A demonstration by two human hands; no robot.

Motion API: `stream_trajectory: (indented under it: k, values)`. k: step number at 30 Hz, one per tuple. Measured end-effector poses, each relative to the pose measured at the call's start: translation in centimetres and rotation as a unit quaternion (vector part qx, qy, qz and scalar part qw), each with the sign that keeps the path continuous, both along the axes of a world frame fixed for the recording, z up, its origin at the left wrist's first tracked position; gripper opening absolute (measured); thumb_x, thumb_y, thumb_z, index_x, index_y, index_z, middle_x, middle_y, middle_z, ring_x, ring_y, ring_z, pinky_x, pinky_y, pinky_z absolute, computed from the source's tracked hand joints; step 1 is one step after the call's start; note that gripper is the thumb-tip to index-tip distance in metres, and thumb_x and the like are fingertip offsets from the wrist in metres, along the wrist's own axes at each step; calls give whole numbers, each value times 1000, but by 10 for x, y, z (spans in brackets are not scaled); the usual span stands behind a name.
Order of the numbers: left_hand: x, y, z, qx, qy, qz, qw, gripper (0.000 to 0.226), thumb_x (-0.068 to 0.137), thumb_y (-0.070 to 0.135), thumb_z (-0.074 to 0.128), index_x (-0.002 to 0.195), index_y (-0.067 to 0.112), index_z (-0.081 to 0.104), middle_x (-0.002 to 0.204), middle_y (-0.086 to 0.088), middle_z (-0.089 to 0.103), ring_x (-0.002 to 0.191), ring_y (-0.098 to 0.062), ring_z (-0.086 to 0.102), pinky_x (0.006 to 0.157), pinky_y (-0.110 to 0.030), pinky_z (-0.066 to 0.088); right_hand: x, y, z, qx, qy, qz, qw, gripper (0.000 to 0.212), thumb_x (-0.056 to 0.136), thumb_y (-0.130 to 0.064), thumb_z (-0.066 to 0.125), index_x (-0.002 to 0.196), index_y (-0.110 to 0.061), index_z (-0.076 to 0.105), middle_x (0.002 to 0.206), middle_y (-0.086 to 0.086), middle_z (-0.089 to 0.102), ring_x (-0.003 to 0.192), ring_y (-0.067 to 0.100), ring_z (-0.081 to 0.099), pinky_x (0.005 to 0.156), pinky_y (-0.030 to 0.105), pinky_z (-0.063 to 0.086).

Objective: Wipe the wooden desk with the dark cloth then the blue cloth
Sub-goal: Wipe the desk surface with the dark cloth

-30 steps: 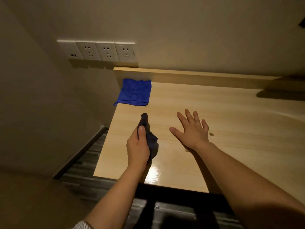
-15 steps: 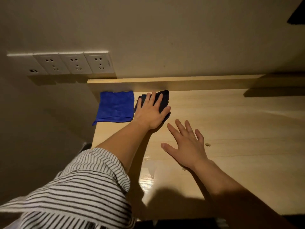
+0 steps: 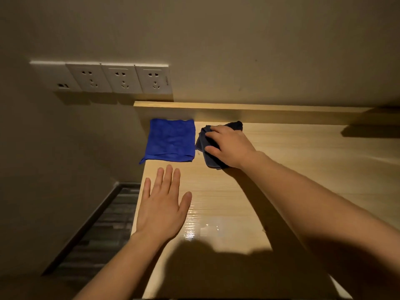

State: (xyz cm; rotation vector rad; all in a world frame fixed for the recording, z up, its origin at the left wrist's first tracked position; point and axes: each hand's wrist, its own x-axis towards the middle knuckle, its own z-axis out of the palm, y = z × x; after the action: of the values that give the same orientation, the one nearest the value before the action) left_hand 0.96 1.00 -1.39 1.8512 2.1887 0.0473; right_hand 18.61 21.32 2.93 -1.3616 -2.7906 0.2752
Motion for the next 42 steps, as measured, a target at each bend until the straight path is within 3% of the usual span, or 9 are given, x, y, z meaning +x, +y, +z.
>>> stream_trajectory:
  k: [4, 8, 14, 22, 32, 42]
  values:
    - [-1, 6, -3, -16, 13, -1, 1000, 71, 103, 60, 1, 162, 26, -20, 174, 1, -23, 159, -18, -27, 130, -49, -15, 12, 28, -13, -16, -99, 6, 995, 72, 95, -82, 23, 160, -52, 12, 172, -8, 15, 159, 24, 10, 123, 50, 16]
    - [0, 8, 1, -32, 12, -2, 999, 72, 108, 59, 8, 166, 25, -17, 173, 1, -26, 159, -19, -28, 129, -51, -16, 10, 30, -17, 27, -137, 27, 990, 73, 93, -83, 6, 159, -53, -2, 174, -5, 6, 160, 21, 4, 123, 52, 11]
    - [0, 7, 1, -29, 17, -4, 999, 73, 107, 59, 6, 168, 23, -14, 174, -1, -23, 161, -21, -24, 130, -52, -13, 13, 1, -29, -4, -91, -20, 996, 70, 93, -83, 6, 157, -57, -5, 174, -6, -3, 159, 29, -5, 122, 66, 5]
    - [0, 2, -2, -3, 21, -8, 1000, 74, 108, 58, 6, 170, 19, -6, 178, -5, -12, 164, -24, -15, 131, -53, -7, 28, -70, -33, -21, -59, -27, 998, 68, 96, -80, 13, 158, -57, -3, 174, -5, -4, 159, 28, -8, 124, 60, 2]
    - [-3, 2, 0, 1, 12, -15, 1000, 73, 110, 56, 11, 170, 17, -2, 179, -7, -8, 164, -27, -11, 131, -55, -4, 37, -182, -36, -32, -30, -57, 997, 64, 99, -75, 17, 158, -57, 0, 174, -7, -2, 159, 25, -7, 124, 58, 1]
    - [-6, 2, -1, 1, 4, -21, 1000, 74, 109, 57, 9, 170, 17, -2, 179, -8, -8, 164, -29, -11, 130, -56, -5, 44, -262, -35, -48, -23, -61, 997, 60, 104, -67, 21, 160, -54, 3, 174, -7, -3, 159, 20, -10, 124, 47, -1]
